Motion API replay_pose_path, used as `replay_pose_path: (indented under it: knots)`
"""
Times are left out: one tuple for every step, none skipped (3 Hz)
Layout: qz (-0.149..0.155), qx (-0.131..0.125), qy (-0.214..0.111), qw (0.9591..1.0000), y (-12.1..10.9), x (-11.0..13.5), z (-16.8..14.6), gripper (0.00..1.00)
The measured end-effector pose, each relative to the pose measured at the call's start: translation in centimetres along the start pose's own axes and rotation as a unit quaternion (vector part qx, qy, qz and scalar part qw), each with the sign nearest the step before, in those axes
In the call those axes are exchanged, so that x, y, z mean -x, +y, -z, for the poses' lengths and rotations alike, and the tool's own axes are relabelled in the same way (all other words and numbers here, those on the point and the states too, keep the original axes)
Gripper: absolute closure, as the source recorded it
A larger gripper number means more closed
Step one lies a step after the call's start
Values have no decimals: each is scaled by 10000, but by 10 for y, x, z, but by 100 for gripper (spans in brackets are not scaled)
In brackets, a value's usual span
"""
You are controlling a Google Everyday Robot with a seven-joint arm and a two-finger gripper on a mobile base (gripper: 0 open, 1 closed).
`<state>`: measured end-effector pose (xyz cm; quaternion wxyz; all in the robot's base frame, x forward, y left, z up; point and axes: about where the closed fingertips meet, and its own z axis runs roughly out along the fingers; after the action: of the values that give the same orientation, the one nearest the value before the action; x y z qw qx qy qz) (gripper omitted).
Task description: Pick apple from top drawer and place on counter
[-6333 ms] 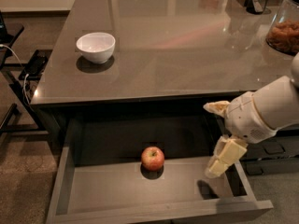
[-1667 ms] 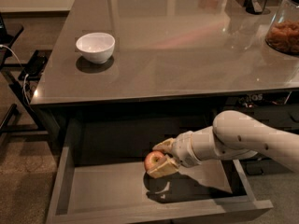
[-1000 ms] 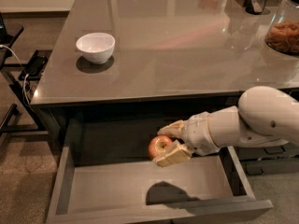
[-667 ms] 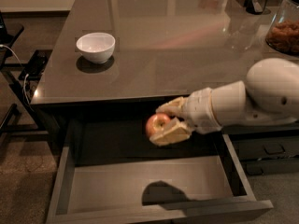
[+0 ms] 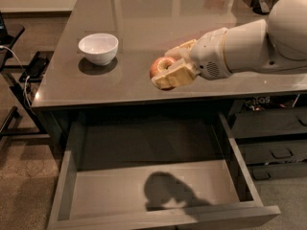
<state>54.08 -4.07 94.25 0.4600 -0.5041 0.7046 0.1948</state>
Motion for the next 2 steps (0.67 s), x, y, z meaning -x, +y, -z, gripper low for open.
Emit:
replay_pose_path:
  knots:
    - [0, 0, 0, 10000, 0, 0, 0, 100]
    - [19, -99, 14, 9999, -5, 0, -3, 100]
